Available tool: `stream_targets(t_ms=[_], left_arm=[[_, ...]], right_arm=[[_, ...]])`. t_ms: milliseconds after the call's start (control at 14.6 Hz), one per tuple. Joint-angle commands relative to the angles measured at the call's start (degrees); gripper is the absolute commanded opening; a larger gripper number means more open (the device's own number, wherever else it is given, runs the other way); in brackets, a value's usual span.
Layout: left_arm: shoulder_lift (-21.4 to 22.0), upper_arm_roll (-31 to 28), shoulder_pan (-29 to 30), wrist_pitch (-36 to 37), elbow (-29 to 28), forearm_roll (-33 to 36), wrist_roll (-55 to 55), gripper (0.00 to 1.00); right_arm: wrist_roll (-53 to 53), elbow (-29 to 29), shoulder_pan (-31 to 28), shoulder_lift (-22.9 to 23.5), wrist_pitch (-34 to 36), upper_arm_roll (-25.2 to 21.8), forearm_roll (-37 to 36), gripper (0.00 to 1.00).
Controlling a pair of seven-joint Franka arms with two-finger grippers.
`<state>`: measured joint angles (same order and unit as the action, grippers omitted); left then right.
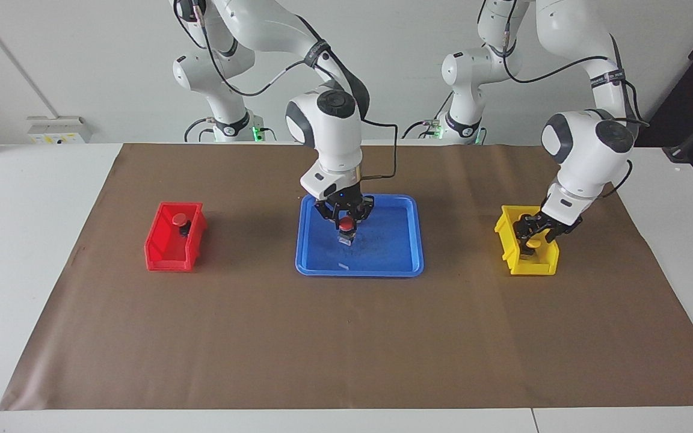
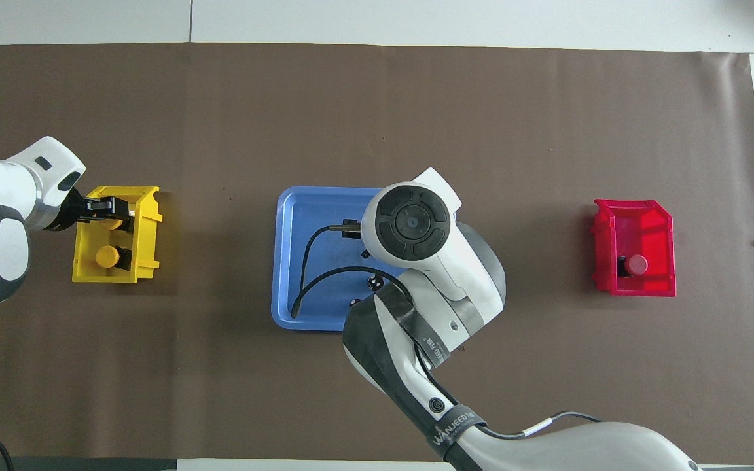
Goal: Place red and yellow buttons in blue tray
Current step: 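Carry the red button into the blue tray while the left gripper grasps a yellow button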
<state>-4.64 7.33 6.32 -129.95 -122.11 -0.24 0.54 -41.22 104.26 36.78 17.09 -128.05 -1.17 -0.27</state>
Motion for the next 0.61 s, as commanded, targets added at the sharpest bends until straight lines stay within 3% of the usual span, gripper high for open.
stream_targets(t_ms=[0, 68, 137, 205, 341, 478, 546], left_arm=[[-0.28, 0.32, 0.89, -2.93, -1.81, 0.16, 0.17, 0.7], [-0.28, 0.32, 0.89, -3.55, -2.42, 0.16, -0.53, 0.56], [-0.28, 0.32, 0.72, -3.47, -2.43, 0.16, -0.8, 0.22], [-0.28, 0.32, 0.37, -3.56, -2.43, 0.16, -1.24, 0.07], [-0.37, 0.32, 0.1, -3.29, -2.08, 0.16, -2.03, 0.02], [-0.55, 0.23, 0.19, -2.51, -0.51, 0.16, -1.95, 0.02], [-0.37, 0.14, 0.36, -1.11, 0.98, 0.59, -1.95, 0.02]], right_arm=[[-0.62, 2.96, 0.22, -0.22, -3.25, -0.32, 0.27, 0.31], [-0.88, 2.96, 0.57, 0.66, -3.78, -0.32, 0.27, 0.34], [-1.05, 2.96, 0.74, 1.54, -4.65, -0.32, 0.27, 0.38], [-1.06, 2.88, 0.75, 1.81, -5.01, -0.32, 0.18, 0.49], [-0.97, 2.35, 0.4, 1.89, -4.49, -0.41, -0.25, 0.84], [-0.36, -0.53, -0.48, 1.81, -2.65, -0.67, -0.96, 0.99], [-0.18, -3.07, -2.14, 1.55, 0.14, -0.67, -1.14, 0.99]])
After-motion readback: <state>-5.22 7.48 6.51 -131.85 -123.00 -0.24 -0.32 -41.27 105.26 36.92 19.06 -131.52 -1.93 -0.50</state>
